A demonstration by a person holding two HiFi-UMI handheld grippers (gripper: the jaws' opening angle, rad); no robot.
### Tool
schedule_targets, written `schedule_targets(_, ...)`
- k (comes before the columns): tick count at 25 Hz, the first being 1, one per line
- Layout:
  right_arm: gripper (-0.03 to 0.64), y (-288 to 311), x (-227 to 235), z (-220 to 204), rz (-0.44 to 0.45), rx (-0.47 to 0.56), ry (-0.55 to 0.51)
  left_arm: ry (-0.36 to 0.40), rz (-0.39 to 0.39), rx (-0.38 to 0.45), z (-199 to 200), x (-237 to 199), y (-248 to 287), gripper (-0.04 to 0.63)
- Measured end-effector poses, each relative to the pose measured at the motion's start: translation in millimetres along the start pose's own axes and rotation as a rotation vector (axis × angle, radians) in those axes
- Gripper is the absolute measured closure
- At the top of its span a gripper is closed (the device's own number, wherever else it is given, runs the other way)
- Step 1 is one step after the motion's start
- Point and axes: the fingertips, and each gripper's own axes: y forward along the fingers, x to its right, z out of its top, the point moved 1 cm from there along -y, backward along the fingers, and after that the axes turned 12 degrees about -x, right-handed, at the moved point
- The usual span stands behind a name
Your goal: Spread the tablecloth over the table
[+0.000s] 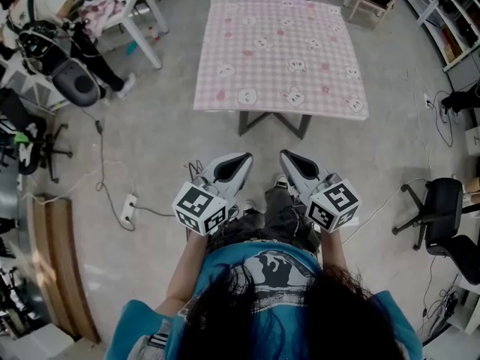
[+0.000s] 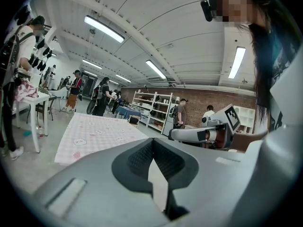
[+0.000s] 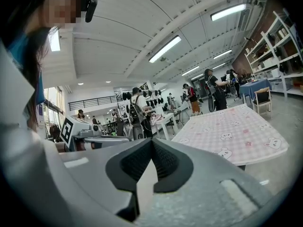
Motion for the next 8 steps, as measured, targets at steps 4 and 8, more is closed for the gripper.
schedule_targets(4, 0.617, 0.7, -2.6, -2.7, 0.005, -0.007, 0.001, -0.006, 0.006, 0.001, -2.9, -1.2, -2.8, 0.581)
schedule_targets(8, 0.617, 1.6, -5.2, -3.2, 0.007, -0.011, 0.002, -0.013, 0.009, 0.003, -3.4, -2.4, -6.9, 0.581)
